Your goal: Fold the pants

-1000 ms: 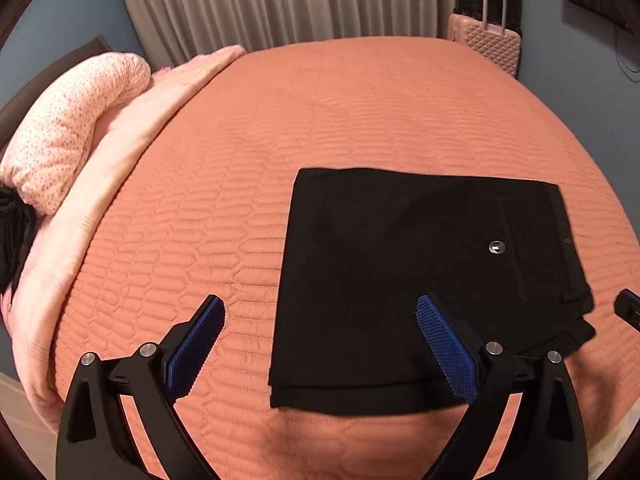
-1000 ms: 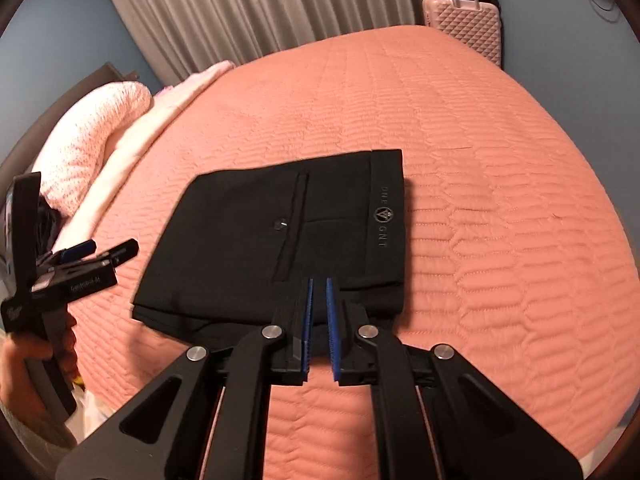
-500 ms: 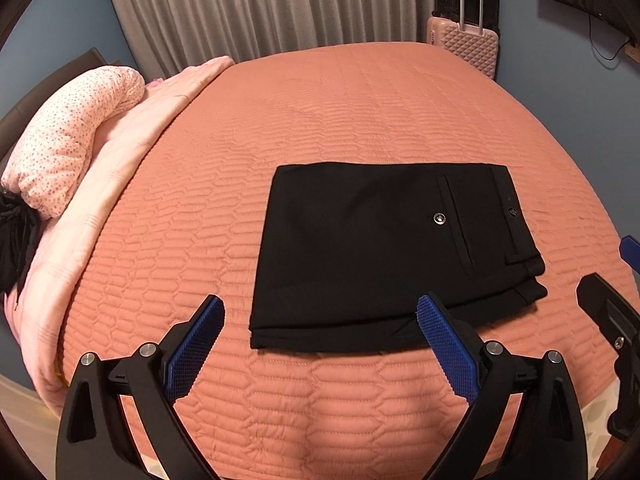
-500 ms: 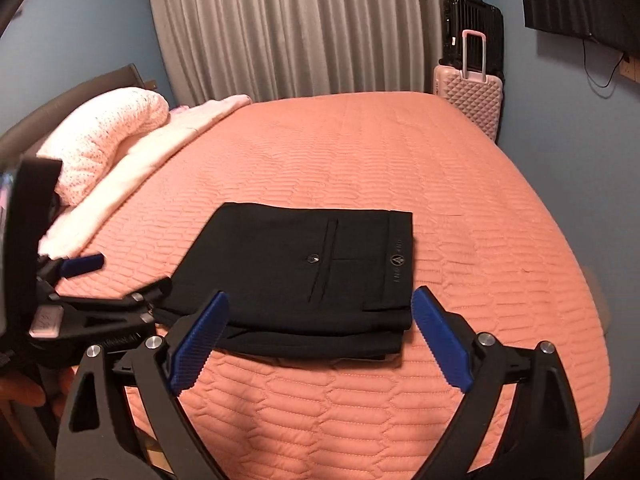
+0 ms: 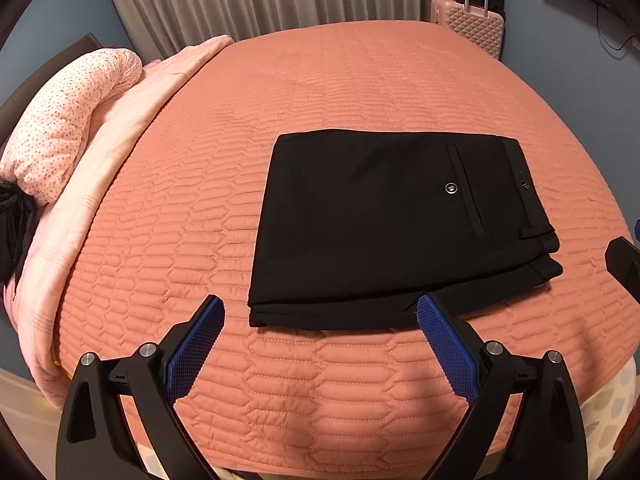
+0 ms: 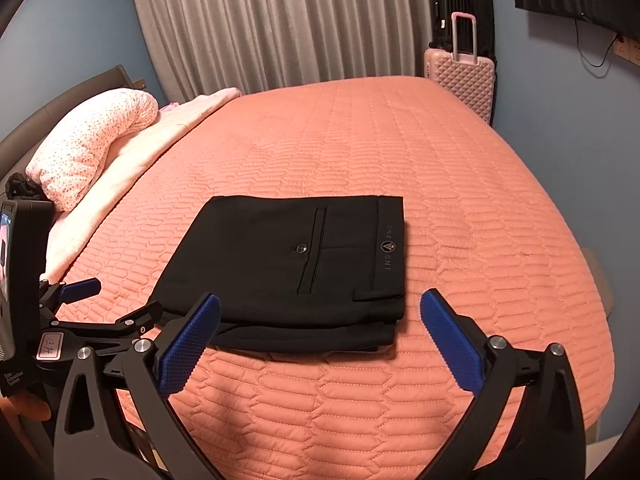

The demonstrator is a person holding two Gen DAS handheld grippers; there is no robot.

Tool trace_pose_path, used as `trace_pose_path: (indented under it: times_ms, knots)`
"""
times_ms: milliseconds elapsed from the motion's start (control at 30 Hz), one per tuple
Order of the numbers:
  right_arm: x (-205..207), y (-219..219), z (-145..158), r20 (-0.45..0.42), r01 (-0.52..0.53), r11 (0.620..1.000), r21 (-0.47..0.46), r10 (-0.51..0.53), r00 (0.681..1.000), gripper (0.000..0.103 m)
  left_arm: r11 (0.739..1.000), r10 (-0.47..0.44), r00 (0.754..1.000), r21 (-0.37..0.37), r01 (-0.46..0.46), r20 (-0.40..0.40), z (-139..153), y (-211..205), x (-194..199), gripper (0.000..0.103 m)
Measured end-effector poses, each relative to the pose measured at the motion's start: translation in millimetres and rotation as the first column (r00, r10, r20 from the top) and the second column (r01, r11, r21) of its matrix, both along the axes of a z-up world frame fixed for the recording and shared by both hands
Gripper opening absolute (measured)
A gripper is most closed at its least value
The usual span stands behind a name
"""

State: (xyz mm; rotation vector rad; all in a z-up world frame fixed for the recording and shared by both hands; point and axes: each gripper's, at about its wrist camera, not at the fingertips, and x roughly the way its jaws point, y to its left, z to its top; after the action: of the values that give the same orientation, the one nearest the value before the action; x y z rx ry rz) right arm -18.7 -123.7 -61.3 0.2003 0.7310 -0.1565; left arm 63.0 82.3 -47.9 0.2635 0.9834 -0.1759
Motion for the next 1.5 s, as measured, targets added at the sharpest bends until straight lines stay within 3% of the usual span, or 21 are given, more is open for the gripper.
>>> trace_pose_path:
  times_ms: [300, 567, 667, 767, 833, 967, 1100, 1167, 1267, 1333, 1400, 1500]
  knots:
    - [16.0, -23.5, -16.9, -0.058, 0.055, 0.998, 0.034, -0.053, 0.997, 0.098, 0.998, 0.059, 0.997, 0.022, -0.058, -0.044, -22.1, 18.6, 24.7, 0.096]
    - [25.6, -27.7, -26.4, -0.096, 0.051, 0.999, 0.013, -0.049, 0.994, 0.098, 0.998, 0.053, 0.998, 0.038, -0.052, -0.041, -33.1, 25.6, 37.9, 0.096]
    - [33.4, -46.8, -34.4, -0.112, 0.073, 0.996, 0.049, -0.067, 0.991, 0.098, 0.995, 0.061, 0.997, -0.079, -0.065, -0.057, -36.6, 52.9, 57.4, 0.096]
    - [46.9, -72.9, -46.1, -0.136, 0.092, 0.990, 0.105, -0.078, 0.988, 0.098, 0.955, 0.071, 0.981, -0.271, -0.120, -0.183, -56.8, 91.9, 93.3, 0.096]
    - [58.4, -88.6, -56.6, -0.157, 0.092, 0.984, 0.155, -0.068, 0.985, 0.098, 0.928, 0.071, 0.959, -0.334, -0.164, -0.273, -76.6, 107.7, 115.1, 0.096]
    - [77.6, -109.6, -80.9, -0.200, 0.115, 0.962, 0.249, -0.065, 0.978, 0.098, 0.914, -0.017, 0.938, -0.385, -0.126, -0.345, -106.2, 104.6, 136.2, 0.096]
    - [87.3, -117.2, -106.1, -0.223, 0.105, 0.916, 0.387, -0.017, 0.975, 0.098, 0.925, -0.127, 0.945, -0.380, 0.004, -0.300, -111.8, 78.8, 135.5, 0.096]
    - [86.1, -115.9, -117.8, -0.216, 0.097, 0.879, 0.466, 0.006, 0.976, 0.098, 0.925, -0.142, 0.947, -0.379, 0.023, -0.287, -112.9, 72.7, 134.8, 0.096]
    - [83.2, -108.7, -119.3, -0.192, 0.062, 0.893, 0.445, 0.027, 0.981, 0.098, 0.915, -0.163, 0.946, -0.401, 0.039, -0.281, -115.1, 70.3, 138.6, 0.096]
    - [81.7, -107.0, -121.3, -0.155, 0.032, 0.861, 0.507, 0.055, 0.986, 0.098, 0.891, -0.178, 0.945, -0.452, 0.037, -0.274, -116.4, 75.0, 143.5, 0.096]
    - [82.6, -108.9, -123.5, -0.144, 0.022, 0.859, 0.512, 0.061, 0.988, 0.098, 0.863, -0.197, 0.944, -0.504, 0.038, -0.266, -117.1, 80.7, 148.9, 0.095]
    - [80.5, -116.2, -128.2, -0.096, 0.007, 0.824, 0.566, 0.057, 0.994, 0.096, 0.798, -0.206, 0.948, -0.603, 0.018, -0.244, -119.2, 93.8, 159.5, 0.078]
